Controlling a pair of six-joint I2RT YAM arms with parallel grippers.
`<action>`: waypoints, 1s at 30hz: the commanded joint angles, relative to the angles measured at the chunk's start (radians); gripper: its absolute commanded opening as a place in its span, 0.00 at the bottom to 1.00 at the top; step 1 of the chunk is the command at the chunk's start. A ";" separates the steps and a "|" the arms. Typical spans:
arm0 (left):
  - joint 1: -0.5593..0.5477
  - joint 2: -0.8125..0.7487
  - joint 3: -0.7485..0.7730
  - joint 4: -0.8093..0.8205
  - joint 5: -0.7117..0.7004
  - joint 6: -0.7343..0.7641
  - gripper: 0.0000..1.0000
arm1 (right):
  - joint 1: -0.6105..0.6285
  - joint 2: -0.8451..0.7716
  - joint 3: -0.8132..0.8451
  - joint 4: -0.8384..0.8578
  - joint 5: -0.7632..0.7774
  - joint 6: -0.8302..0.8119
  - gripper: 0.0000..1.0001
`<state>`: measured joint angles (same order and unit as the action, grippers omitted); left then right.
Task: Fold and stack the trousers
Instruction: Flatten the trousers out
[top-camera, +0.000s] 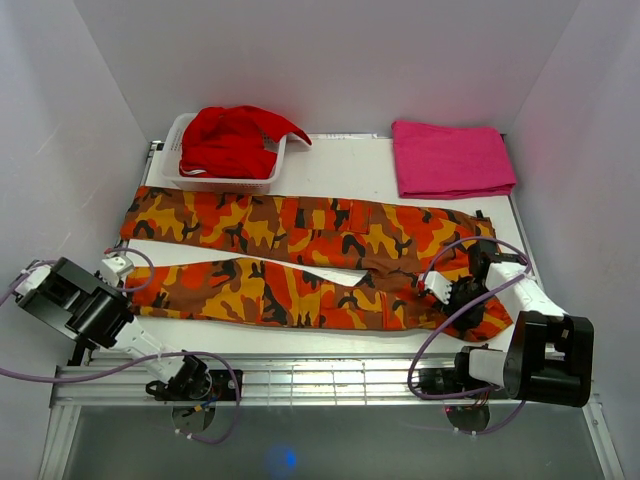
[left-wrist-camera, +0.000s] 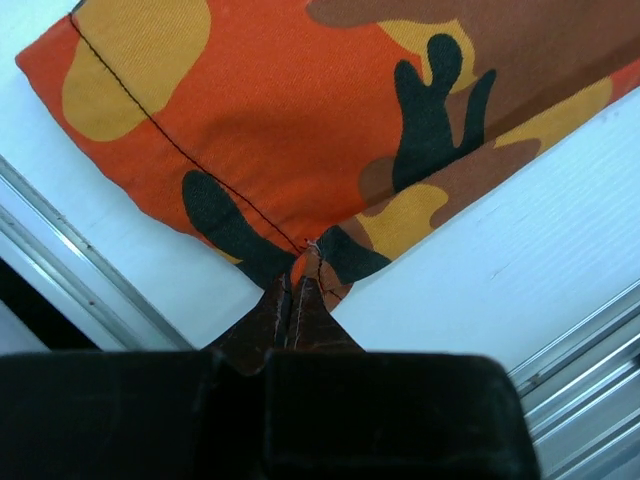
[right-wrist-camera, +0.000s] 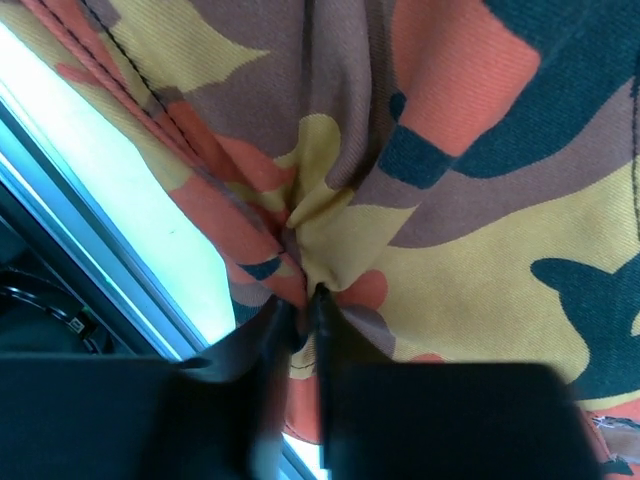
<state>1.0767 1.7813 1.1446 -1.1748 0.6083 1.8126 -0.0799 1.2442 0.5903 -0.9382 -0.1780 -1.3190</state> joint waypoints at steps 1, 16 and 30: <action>0.005 -0.108 0.000 0.075 -0.044 0.131 0.00 | -0.008 0.057 -0.086 0.006 0.217 -0.085 0.34; -0.203 -0.332 0.063 -0.036 0.096 -0.053 0.64 | 0.156 0.187 0.559 -0.156 -0.330 0.288 0.56; -0.282 -0.128 0.001 0.011 0.053 -0.526 0.60 | 0.676 0.284 0.419 0.398 -0.089 0.460 0.47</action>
<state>0.8009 1.6566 1.1507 -1.1534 0.6476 1.3663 0.5491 1.4971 1.0256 -0.6956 -0.3206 -0.8833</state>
